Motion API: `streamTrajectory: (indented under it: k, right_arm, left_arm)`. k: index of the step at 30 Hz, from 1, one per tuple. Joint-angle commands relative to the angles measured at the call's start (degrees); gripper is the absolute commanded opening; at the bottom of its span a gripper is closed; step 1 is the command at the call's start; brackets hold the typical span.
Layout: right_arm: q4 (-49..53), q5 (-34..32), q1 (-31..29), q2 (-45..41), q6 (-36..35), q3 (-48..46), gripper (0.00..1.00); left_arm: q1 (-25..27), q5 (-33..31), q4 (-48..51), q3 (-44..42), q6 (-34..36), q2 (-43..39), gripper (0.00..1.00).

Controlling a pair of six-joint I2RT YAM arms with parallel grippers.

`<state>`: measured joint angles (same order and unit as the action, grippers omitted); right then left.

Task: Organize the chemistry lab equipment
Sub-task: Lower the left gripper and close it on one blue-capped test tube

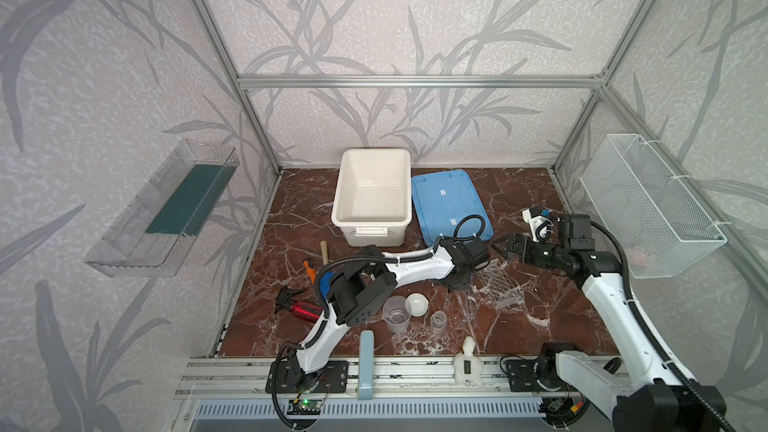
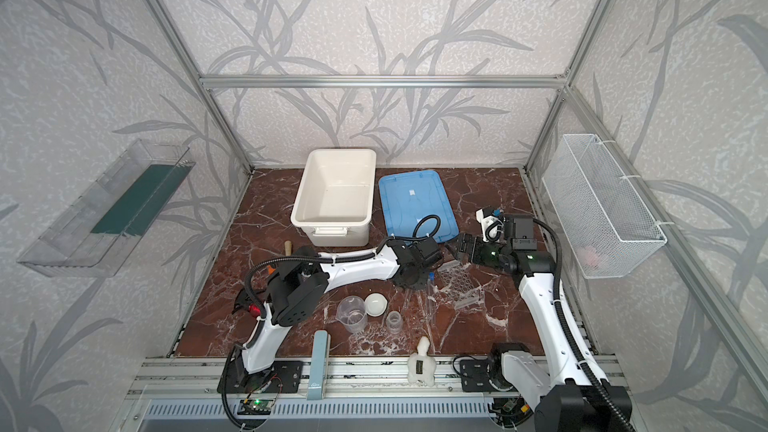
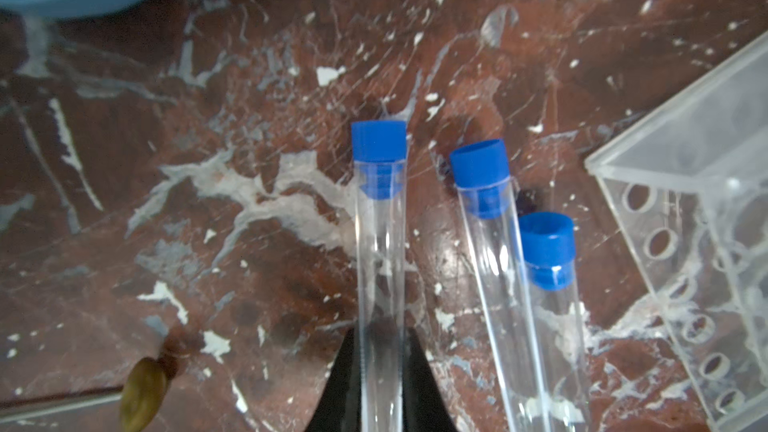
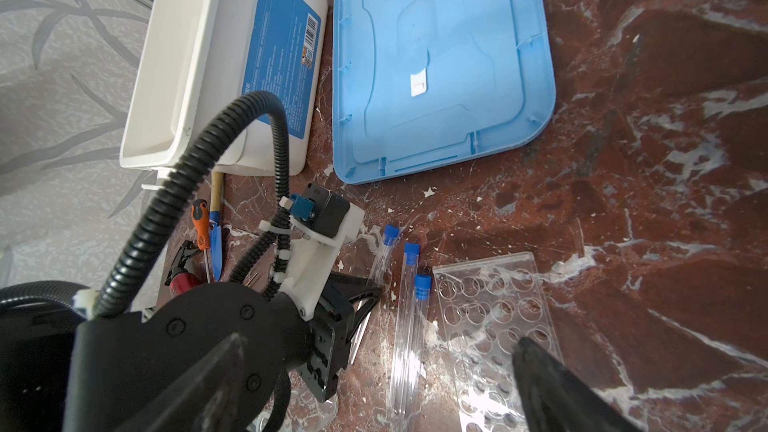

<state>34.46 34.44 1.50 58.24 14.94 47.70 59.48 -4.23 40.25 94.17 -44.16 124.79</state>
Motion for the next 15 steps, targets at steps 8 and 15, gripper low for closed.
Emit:
streamTrajectory:
  k: [8,15]
  right_arm:
    - [0.99,-0.77,0.17,-1.46,-0.41,-0.82,0.99]
    - [0.87,-0.9,0.17,-1.46,-0.35,-0.97,0.99]
  left_arm:
    - [1.33,-0.64,3.12,-2.89,1.15,-2.34,0.32]
    - [3.06,0.6,5.28,-4.52,0.41,-3.87,0.26]
